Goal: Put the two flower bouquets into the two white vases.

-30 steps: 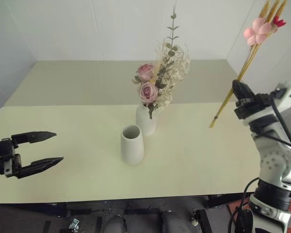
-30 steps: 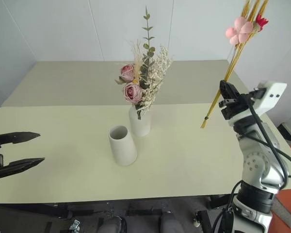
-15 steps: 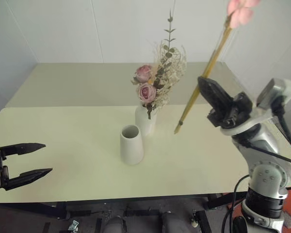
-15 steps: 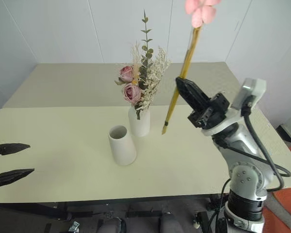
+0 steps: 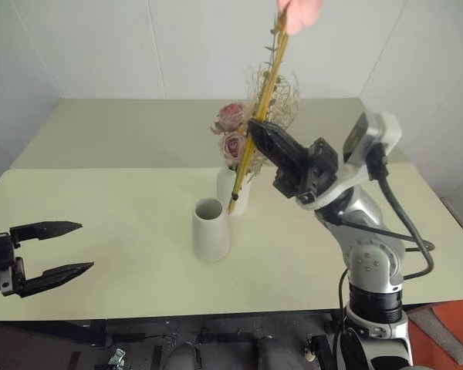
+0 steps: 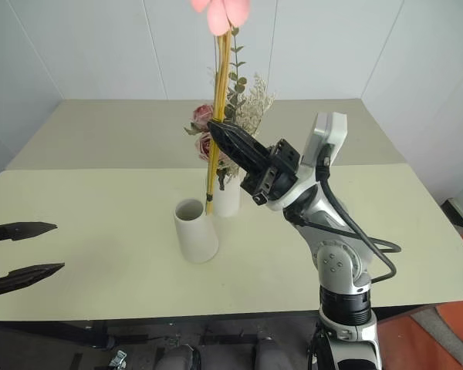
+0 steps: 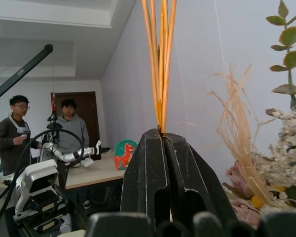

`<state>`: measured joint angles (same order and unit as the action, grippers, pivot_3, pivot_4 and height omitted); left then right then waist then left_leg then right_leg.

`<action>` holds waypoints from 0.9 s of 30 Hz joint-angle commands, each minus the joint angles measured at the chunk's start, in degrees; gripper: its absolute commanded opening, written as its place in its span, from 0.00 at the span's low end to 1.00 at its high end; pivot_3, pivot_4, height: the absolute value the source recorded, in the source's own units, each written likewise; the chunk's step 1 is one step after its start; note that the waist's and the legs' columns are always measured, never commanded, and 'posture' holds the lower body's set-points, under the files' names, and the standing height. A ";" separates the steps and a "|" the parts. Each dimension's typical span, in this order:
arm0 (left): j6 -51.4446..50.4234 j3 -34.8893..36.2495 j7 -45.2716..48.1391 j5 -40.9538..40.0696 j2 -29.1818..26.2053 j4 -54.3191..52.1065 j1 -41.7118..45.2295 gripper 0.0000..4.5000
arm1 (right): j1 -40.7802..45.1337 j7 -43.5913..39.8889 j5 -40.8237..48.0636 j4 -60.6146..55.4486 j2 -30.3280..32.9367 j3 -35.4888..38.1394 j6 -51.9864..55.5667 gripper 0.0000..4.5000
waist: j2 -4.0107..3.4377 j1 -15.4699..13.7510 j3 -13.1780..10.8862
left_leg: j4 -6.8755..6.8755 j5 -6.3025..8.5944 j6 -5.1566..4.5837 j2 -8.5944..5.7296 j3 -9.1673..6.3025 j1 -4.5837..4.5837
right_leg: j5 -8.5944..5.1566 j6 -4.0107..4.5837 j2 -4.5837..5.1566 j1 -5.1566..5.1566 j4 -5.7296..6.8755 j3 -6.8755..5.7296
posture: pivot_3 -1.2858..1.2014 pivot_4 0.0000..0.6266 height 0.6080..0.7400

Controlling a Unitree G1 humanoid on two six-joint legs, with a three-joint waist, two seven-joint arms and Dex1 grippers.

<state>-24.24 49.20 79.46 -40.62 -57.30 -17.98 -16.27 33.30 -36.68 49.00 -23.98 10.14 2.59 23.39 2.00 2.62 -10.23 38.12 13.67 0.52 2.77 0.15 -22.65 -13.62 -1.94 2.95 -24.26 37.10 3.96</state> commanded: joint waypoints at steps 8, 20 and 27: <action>-0.87 1.18 -0.62 -1.15 -0.42 -1.38 0.62 0.87 | 6.08 -4.47 -8.03 7.46 -4.20 -4.52 -8.80 0.01 | 0.00 0.03 0.00 | -0.03 0.00 0.00 0.02 0.00 0.00 | 0.01 0.02 -0.04 -0.02 0.00 0.00 | 0.52 0.24 1.00; -2.34 1.34 -2.32 -1.42 0.18 -3.59 0.38 0.87 | 4.92 -6.60 -11.55 11.03 -6.08 -7.14 -9.89 0.01 | -0.01 0.03 0.00 | -0.06 0.00 0.01 0.04 0.00 0.00 | 0.01 0.04 -0.04 -0.04 0.00 -0.01 | 0.52 0.24 1.00; -2.65 1.12 -2.59 -1.45 -0.37 -3.42 0.88 0.87 | 2.33 -7.22 -12.63 10.40 -6.42 -8.21 -9.86 0.01 | -0.01 0.03 0.00 | -0.06 0.00 0.01 0.04 0.00 0.00 | 0.02 0.04 -0.05 -0.04 0.00 -0.01 | 0.52 0.24 1.00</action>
<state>-26.58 49.18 77.05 -40.88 -56.93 -20.50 -15.95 35.53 -43.63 36.58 -11.78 3.93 -5.51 15.01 2.00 2.65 -10.23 38.05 13.67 0.53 2.81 0.15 -22.64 -13.61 -1.89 2.90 -24.31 37.10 3.95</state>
